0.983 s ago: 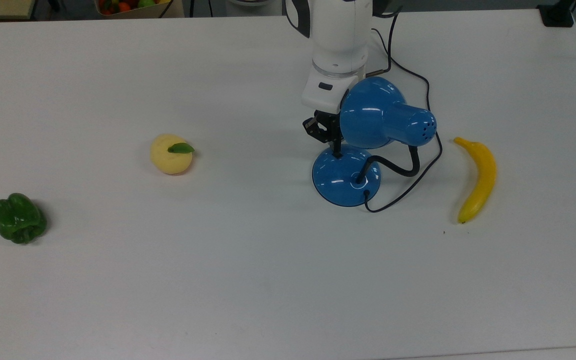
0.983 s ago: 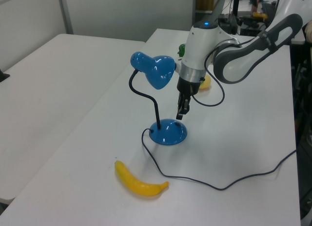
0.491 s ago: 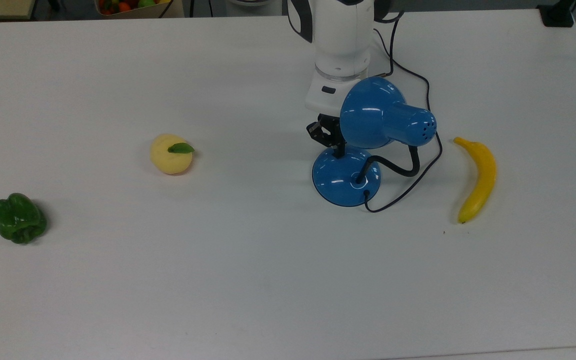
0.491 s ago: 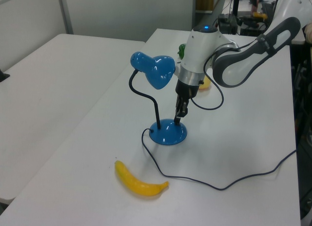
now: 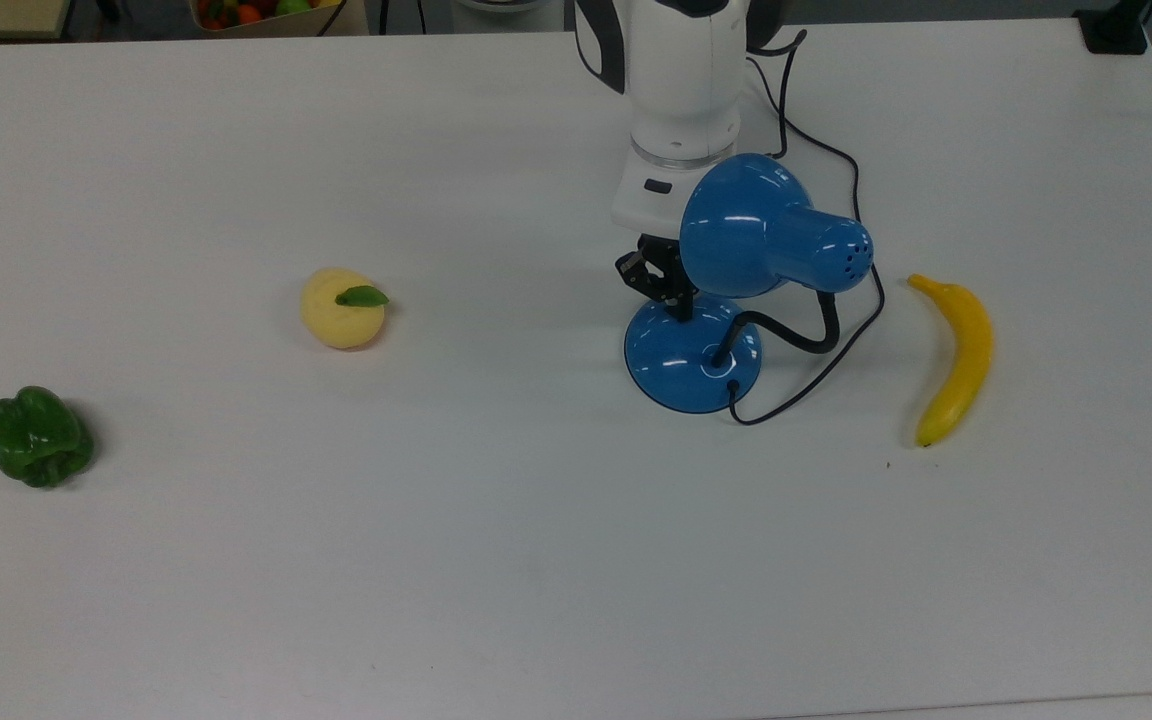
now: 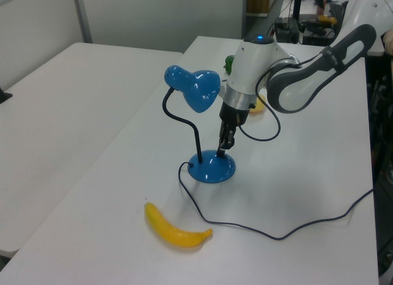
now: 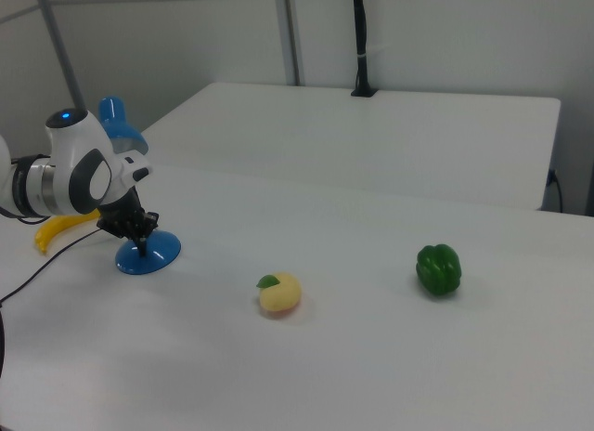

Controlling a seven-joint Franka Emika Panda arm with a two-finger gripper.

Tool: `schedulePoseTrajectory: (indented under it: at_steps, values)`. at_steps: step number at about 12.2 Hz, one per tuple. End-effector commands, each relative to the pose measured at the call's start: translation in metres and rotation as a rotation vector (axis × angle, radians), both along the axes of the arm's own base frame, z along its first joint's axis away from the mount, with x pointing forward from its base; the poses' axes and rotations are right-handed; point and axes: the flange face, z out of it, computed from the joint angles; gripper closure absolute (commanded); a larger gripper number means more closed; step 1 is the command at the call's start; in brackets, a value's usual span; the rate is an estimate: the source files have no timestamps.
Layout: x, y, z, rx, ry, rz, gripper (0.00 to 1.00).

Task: Turn on desk lamp
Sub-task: 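Lower the gripper onto the switch on the lamp base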

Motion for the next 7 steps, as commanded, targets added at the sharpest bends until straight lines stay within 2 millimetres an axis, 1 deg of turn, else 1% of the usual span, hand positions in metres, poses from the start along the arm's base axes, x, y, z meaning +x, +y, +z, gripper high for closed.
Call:
schedulePoseTrajectory:
  at_steps: [1, 3, 7]
  values:
    - [0.0007, 0.0024, -0.0062, 0.002, -0.012, 0.029, 1.00]
    - [0.0008, 0.0024, -0.0129, 0.000, -0.004, 0.030, 1.00]
    - [0.0013, 0.0026, -0.0121, 0.000, -0.007, 0.031, 1.00]
